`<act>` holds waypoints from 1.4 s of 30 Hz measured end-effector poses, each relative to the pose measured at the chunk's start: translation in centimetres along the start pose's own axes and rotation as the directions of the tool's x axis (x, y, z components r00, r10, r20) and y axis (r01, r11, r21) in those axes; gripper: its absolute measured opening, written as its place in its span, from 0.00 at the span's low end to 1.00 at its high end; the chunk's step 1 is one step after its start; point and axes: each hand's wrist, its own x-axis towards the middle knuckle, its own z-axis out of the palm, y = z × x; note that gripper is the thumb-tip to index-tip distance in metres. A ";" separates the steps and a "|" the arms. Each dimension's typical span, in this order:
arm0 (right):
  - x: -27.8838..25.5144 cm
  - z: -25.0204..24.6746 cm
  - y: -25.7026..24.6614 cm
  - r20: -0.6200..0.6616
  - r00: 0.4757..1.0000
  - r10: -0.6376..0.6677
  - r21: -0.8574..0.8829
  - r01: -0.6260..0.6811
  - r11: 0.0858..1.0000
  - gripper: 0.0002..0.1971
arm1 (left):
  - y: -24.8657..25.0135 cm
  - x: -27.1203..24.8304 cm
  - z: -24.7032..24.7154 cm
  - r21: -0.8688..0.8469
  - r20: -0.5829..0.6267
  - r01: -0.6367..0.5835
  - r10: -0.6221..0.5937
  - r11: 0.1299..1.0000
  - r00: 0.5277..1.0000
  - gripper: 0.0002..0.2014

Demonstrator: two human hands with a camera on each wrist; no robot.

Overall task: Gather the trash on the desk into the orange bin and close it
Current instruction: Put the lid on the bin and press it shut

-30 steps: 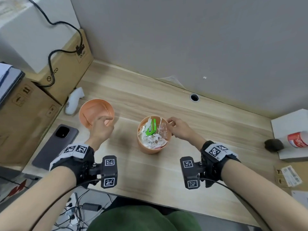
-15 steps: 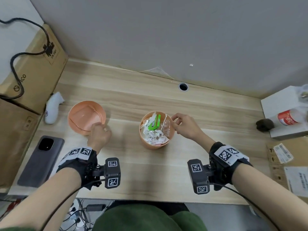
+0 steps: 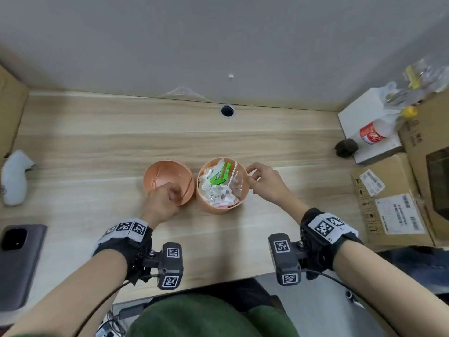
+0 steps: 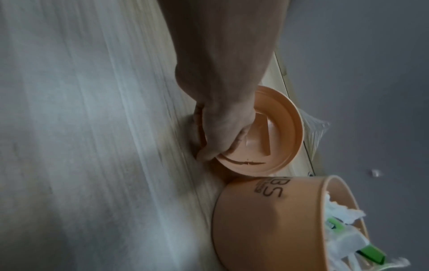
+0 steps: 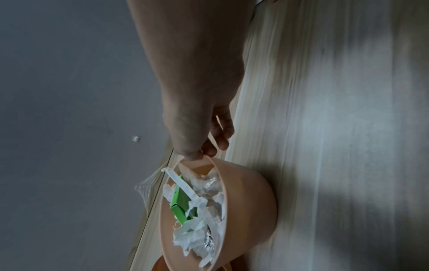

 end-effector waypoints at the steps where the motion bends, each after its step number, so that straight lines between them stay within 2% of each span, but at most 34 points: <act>1: -0.3 -0.2 0.5 -0.005 1.000 0.014 0.009 -0.014 1.000 0.12 | 0.2 -0.1 0.2 0.036 -0.037 -0.010 0.012 0.999 0.999 0.16; 4: -1.2 -0.9 1.2 0.000 0.999 0.038 0.037 -0.038 0.999 0.12 | 0.7 -0.1 0.3 0.132 -0.141 -0.079 0.098 0.988 0.985 0.13; 6: -1.6 -1.1 1.5 0.035 0.998 0.047 0.056 -0.049 0.997 0.12 | 1.6 -0.3 -0.3 0.132 -0.230 -0.105 0.133 0.986 0.964 0.11; 9: -1.7 -1.4 1.5 0.068 0.996 0.062 0.110 -0.070 0.992 0.12 | 3.9 -0.4 -2.5 0.000 -0.382 -0.101 0.094 0.995 0.919 0.11; 11: -1.3 -1.9 1.3 0.027 0.998 0.063 0.170 -0.067 0.983 0.12 | 6.2 -0.7 -4.6 -0.185 -0.457 -0.095 0.000 0.978 0.889 0.12; 12: -1.1 -2.2 1.0 -0.005 0.999 0.054 0.204 -0.052 0.978 0.11 | 7.4 -1.0 -5.6 -0.319 -0.453 -0.110 -0.050 0.941 0.890 0.12; 14: -0.7 -3.1 -0.1 -0.054 0.999 0.002 0.264 0.012 0.964 0.10 | 9.7 -1.9 -7.2 -0.561 -0.386 -0.163 -0.082 0.812 0.919 0.11; 16: -0.6 -4.2 -1.9 -0.054 0.995 -0.084 0.319 0.097 0.943 0.10 | 11.8 -3.1 -8.5 -0.704 -0.330 -0.199 -0.066 0.681 0.942 0.09; 18: -0.9 -5.4 -4.1 0.004 0.981 -0.196 0.365 0.181 0.913 0.17 | 13.6 -4.4 -9.1 -0.786 -0.300 -0.250 0.003 0.565 0.954 0.09; 21: -1.8 -6.9 -6.8 0.155 0.935 -0.318 0.433 0.225 0.873 0.32 | 15.8 -6.1 -9.0 -0.796 -0.259 -0.305 0.161 0.523 0.952 0.15; 23: -2.2 -7.6 -8.0 0.210 0.904 -0.371 0.510 0.223 0.831 0.37 | 17.2 -7.1 -8.7 -0.797 -0.211 -0.336 0.289 0.502 0.934 0.18; 25: -2.5 -8.4 -8.6 0.218 0.897 -0.384 0.552 0.211 0.806 0.36 | 18.5 -8.0 -8.4 -0.784 -0.205 -0.365 0.345 0.503 0.916 0.18; 27: -2.9 -9.1 -8.5 0.201 0.905 -0.375 0.551 0.212 0.807 0.31 | 19.6 -8.5 -8.1 -0.773 -0.212 -0.376 0.352 0.510 0.912 0.16; 29: -2.9 -9.6 -7.9 0.187 0.919 -0.348 0.511 0.211 0.833 0.29 | 20.0 -8.5 -7.6 -0.752 -0.174 -0.360 0.361 0.553 0.916 0.15; 31: -2.6 -10.0 -6.9 0.165 0.943 -0.289 0.444 0.190 0.875 0.30 | 19.8 -8.6 -6.8 -0.685 -0.147 -0.330 0.320 0.649 0.936 0.13; 33: -2.2 -10.0 -5.5 0.157 0.967 -0.199 0.396 0.123 0.910 0.29 | 19.1 -8.4 -5.8 -0.633 -0.174 -0.273 0.211 0.724 0.962 0.11; 35: -1.6 -9.6 -3.7 0.176 0.979 -0.099 0.340 0.034 0.940 0.28 | 17.7 -8.0 -4.9 -0.598 -0.197 -0.198 0.097 0.776 0.976 0.13; 37: -1.4 -9.0 -2.3 0.203 0.979 -0.033 0.287 -0.027 0.958 0.27 | 16.6 -7.9 -4.3 -0.541 -0.155 -0.113 0.034 0.834 0.987 0.17; 39: -1.4 -8.3 -1.6 0.236 0.971 -0.028 0.238 -0.030 0.971 0.25 | 15.7 -7.9 -3.6 -0.513 -0.082 -0.055 0.015 0.857 0.996 0.19; 42: -1.5 -7.2 -2.3 0.315 0.946 -0.077 0.175 0.022 0.984 0.23 | 14.8 -8.2 -2.5 -0.506 0.014 -0.055 0.072 0.861 0.997 0.20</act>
